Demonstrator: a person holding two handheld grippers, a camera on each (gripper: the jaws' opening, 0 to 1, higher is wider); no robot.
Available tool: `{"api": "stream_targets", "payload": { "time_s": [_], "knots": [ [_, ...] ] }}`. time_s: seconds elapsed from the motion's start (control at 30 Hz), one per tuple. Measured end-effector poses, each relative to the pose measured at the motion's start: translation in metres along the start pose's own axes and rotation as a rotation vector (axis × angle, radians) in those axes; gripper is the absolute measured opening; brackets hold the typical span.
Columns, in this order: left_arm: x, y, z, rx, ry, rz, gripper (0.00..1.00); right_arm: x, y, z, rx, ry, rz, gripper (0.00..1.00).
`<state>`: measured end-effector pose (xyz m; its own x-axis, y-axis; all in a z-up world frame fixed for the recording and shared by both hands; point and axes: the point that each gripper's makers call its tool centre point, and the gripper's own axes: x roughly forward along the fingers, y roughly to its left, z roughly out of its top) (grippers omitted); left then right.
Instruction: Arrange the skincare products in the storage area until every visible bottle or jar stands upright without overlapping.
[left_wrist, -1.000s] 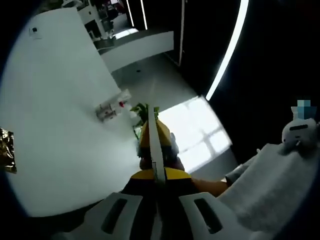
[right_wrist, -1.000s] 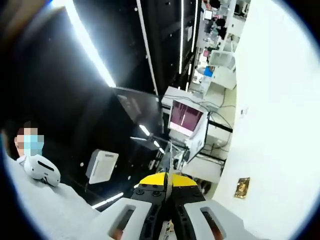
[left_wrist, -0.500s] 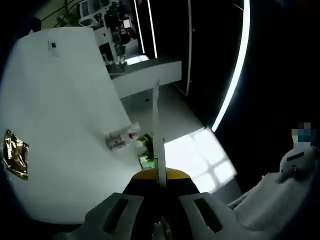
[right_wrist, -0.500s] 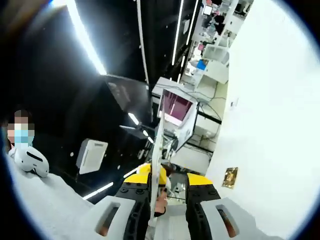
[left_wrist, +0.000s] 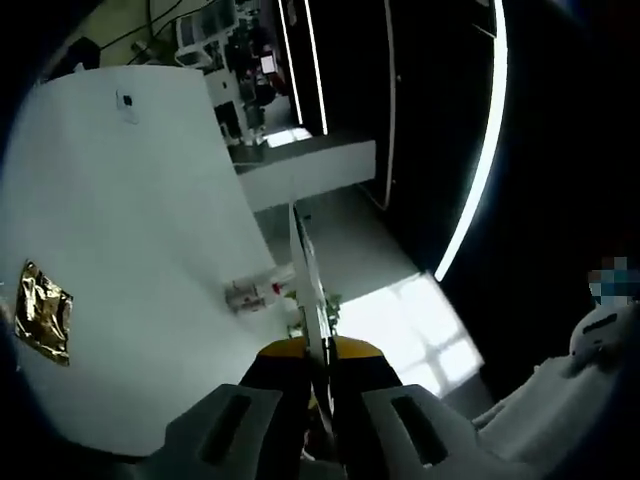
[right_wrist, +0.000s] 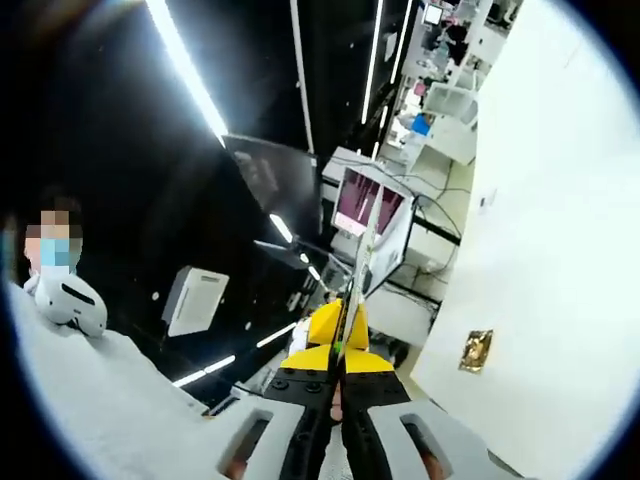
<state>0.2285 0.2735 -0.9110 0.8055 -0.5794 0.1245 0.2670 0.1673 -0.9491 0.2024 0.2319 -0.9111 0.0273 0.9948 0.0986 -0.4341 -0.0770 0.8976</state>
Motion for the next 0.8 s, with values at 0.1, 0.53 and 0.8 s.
{"api": "stream_targets", "payload": {
  "time_s": [0.1, 0.53, 0.8],
  "knots": [
    [-0.002, 0.002, -0.003, -0.016, 0.017, -0.008, 0.03, -0.002, 0.001, 0.001, -0.050, 0.032, -0.008, 0.00],
    [-0.005, -0.001, -0.005, 0.097, 0.077, -0.005, 0.00, -0.006, 0.000, 0.010, 0.005, 0.016, -0.028, 0.00],
    [0.000, -0.002, -0.016, 0.135, 0.148, 0.004, 0.00, -0.010, -0.011, 0.014, 0.029, -0.013, -0.069, 0.00]
  ]
}}
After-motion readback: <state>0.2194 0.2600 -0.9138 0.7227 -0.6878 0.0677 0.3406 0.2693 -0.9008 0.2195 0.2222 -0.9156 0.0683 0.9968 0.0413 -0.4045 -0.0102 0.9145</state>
